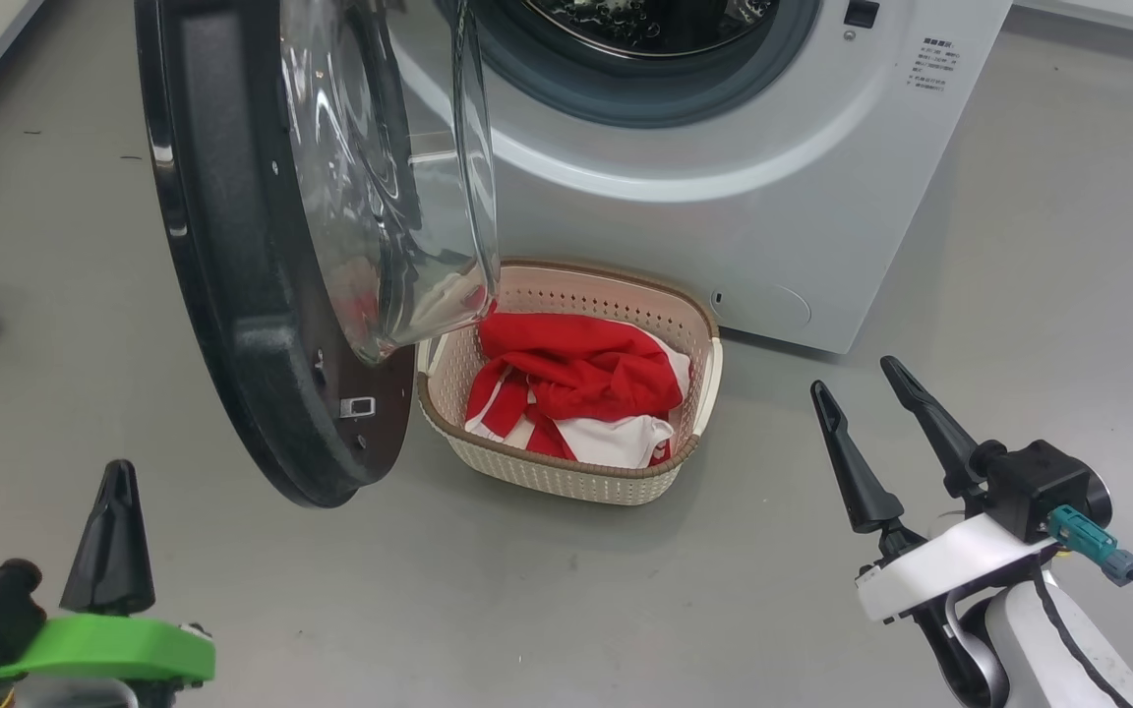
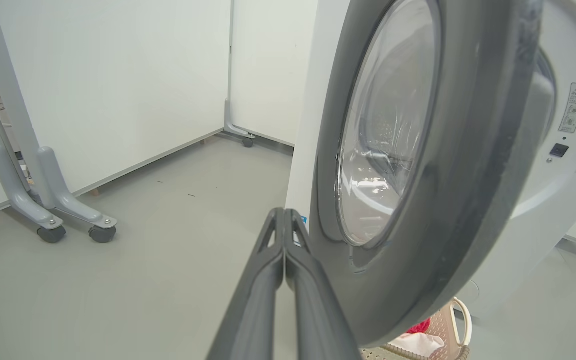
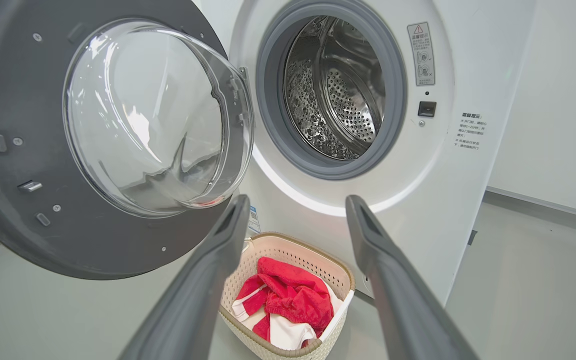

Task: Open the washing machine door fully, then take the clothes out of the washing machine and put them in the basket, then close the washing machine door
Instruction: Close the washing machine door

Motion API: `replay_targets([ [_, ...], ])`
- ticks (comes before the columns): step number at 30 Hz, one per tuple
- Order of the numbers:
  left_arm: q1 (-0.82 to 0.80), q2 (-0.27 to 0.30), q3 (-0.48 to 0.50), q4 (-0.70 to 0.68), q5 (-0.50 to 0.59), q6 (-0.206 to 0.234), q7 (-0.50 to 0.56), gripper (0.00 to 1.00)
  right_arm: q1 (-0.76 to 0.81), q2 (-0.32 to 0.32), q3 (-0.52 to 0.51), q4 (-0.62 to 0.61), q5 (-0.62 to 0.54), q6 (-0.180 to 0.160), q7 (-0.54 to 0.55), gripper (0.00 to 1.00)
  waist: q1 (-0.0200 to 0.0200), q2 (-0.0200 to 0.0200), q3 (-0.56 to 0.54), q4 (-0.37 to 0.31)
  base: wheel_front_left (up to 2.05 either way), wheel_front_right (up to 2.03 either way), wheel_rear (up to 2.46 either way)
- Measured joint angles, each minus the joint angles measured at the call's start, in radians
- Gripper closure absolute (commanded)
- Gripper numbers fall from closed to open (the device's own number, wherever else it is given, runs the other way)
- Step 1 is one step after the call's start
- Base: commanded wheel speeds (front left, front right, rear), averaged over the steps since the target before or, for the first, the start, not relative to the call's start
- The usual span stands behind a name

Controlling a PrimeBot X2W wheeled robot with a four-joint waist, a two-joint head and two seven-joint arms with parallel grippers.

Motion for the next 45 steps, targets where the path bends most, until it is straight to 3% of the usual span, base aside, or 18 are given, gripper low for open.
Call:
replay_targets([
  [5,-0.047,0.0,-0.006,-0.025,-0.087,0.0,0.025,1.0,0.0,0.0,0.0,0.0,0.0,0.0,0.0,0.0,0.0,0.0,0.004,0.002,0.0,0.0,0.0],
  [12,-0.101,-0.076,0.059,-0.029,-0.433,0.0,0.184,1.0,0.001,-0.001,-0.001,0.003,0.0,0.0,0.0,0.0,0.0,0.0,0.007,0.003,0.0,0.0,0.0],
  [18,-0.155,-0.085,0.141,-0.041,-0.68,0.001,0.315,1.0,0.006,-0.001,-0.001,0.009,0.0,0.0,0.0,0.0,0.0,0.0,0.009,-0.001,0.0,0.0,0.0],
  [29,-0.191,-0.097,0.168,-0.056,-1.022,0.109,0.528,1.0,0.006,-0.001,-0.003,0.018,0.0,0.0,0.0,0.0,0.0,0.0,0.012,-0.01,0.0,0.0,0.0],
  [36,-0.198,-0.097,0.162,-0.067,-1.187,0.211,0.635,1.0,0.006,-0.002,-0.002,0.024,-0.002,0.0,0.0,0.0,0.0,0.0,0.012,-0.011,0.0,0.0,0.0],
  [45,-0.197,-0.096,0.097,-0.096,-1.325,0.235,0.688,1.0,0.005,-0.003,0.014,0.026,-0.002,0.0,0.0,0.0,0.0,0.0,0.017,-0.017,0.0,0.0,0.0],
])
